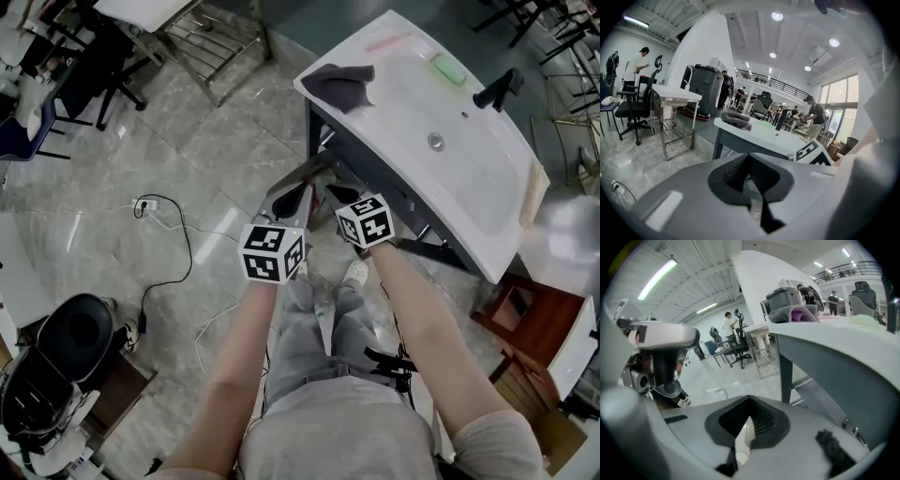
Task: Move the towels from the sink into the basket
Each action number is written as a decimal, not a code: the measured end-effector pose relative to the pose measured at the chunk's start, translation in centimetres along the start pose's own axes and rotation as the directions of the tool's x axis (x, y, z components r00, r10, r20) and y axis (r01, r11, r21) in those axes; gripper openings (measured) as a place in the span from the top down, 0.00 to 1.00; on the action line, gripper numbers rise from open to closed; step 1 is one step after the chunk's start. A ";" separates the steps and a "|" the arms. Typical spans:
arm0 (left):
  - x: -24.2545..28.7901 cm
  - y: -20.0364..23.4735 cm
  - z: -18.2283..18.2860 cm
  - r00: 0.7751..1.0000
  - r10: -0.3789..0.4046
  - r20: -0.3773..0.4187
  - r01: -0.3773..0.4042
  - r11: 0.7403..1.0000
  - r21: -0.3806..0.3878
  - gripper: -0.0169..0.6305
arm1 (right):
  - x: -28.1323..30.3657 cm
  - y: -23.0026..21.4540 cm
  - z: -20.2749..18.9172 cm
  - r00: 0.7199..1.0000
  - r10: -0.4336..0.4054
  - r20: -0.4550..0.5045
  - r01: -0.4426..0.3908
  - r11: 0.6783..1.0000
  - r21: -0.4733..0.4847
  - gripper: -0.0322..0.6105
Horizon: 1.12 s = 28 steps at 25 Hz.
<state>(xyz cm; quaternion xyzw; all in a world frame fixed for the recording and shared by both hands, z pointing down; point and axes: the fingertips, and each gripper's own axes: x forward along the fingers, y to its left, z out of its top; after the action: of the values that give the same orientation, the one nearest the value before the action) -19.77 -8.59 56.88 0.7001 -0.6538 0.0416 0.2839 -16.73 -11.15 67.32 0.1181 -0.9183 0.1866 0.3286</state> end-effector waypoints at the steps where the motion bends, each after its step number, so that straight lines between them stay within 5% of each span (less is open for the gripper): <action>1: -0.1 -0.1 0.1 1.000 0.012 0.000 -0.012 1.000 0.005 0.96 | -0.6 0.3 0.3 1.000 0.008 0.009 -0.008 1.000 -0.009 0.92; 15: -1.8 -3.6 3.2 0.999 0.016 0.048 -0.019 0.997 0.072 0.97 | -7.8 3.4 4.1 0.997 0.018 0.081 -0.002 0.981 -0.193 0.92; 28: -3.2 -6.0 7.2 0.995 -0.034 0.099 0.023 0.993 0.114 0.97 | -13.7 4.5 10.1 0.973 -0.064 0.220 0.092 0.989 -0.118 0.92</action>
<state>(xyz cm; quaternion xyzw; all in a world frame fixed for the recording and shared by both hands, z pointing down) -16.86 -9.08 47.44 0.7255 -0.6538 0.0392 0.2111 -13.53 -10.06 50.08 0.1524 -0.9532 0.1007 0.2411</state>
